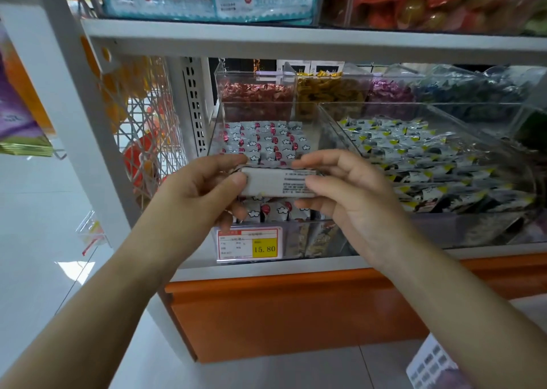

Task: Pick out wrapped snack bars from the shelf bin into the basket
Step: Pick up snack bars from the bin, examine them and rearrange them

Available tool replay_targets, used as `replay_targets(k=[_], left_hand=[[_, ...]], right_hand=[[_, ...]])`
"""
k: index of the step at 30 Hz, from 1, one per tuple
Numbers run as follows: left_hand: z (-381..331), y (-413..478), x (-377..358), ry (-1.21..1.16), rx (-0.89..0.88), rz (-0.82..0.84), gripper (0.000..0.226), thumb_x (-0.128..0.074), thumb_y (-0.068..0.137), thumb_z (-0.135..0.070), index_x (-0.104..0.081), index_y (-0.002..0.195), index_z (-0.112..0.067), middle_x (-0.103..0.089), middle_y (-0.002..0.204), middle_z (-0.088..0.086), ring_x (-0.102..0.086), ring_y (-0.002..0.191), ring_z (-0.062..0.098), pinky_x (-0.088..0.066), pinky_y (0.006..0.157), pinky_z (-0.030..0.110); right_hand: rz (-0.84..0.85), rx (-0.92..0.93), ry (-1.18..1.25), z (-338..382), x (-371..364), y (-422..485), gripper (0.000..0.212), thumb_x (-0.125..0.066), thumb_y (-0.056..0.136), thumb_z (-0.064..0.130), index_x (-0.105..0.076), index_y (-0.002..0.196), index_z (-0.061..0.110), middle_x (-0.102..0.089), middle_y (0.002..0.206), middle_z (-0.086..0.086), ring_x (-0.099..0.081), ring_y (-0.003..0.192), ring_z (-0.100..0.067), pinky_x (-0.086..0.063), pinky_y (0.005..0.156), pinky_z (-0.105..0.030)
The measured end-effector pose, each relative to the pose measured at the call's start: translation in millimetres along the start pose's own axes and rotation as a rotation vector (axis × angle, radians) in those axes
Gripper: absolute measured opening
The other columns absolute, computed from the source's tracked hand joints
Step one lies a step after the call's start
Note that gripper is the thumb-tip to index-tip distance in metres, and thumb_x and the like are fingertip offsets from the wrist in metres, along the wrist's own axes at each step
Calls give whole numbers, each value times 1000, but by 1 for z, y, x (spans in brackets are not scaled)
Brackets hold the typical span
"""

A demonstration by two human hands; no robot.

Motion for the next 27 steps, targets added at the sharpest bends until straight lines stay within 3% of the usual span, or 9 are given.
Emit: replay_targets(k=[3,9,12,15,19,23,27], left_hand=[[0,0,0,31,-14,1,25,-57,88,-14,-63,110,-25,-66,64,-5,-57,53,4,-49,55,14],[-11,-5,-7,135,-117,27,16,-68,79,-18,-64,93,-23,-69,66,-4,-62,50,7,-49,50,15],[-8,-4,-9,86,-87,23,7,-66,79,-19,-61,83,-16,-64,62,-2,-60,47,13,-48,46,21],[-5,-1,-4,-3,-29,8,13,-65,80,-20,-60,75,-9,-61,64,6,-56,45,18,-45,42,24],[-5,-1,1,-15,-21,-13,21,-61,84,-20,-59,72,-4,-59,58,12,-55,42,19,-46,40,24],[-7,-1,3,61,-67,-47,19,-57,87,-20,-62,77,-4,-61,66,18,-57,43,18,-49,42,23],[-8,-1,6,165,-121,-92,16,-56,89,-19,-64,78,-10,-62,64,11,-56,44,12,-46,43,19]], right_hand=[[-31,6,-70,0,0,-1,14,-63,84,5,-71,86,16,-66,97,-17,-66,87,-22,-55,64,-25],[-172,71,-170,7,3,-4,19,-63,86,12,-69,68,16,-66,65,3,-65,62,-12,-55,50,-27],[-165,162,-262,12,-2,-7,19,-62,88,13,-66,69,13,-62,69,-11,-61,60,-14,-52,51,-22],[-120,217,-271,17,-9,-9,18,-61,88,8,-66,71,13,-60,68,-6,-59,58,-3,-47,50,-11],[-75,175,-199,14,-10,-8,18,-62,87,7,-67,70,6,-64,67,-8,-64,61,-15,-53,48,-25],[-58,113,-184,9,-9,-6,20,-62,86,7,-68,67,7,-65,72,-18,-66,66,-23,-55,49,-27],[21,-1,-237,4,-7,-2,15,-62,86,11,-70,75,7,-71,69,-6,-70,64,-18,-58,53,-28]])
Point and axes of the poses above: each hand's wrist, its own y-axis towards the middle knuckle, its own x-axis out of the back of the hand, z = x × y, the point moved 6 cm from there along y, towards the middle knuckle
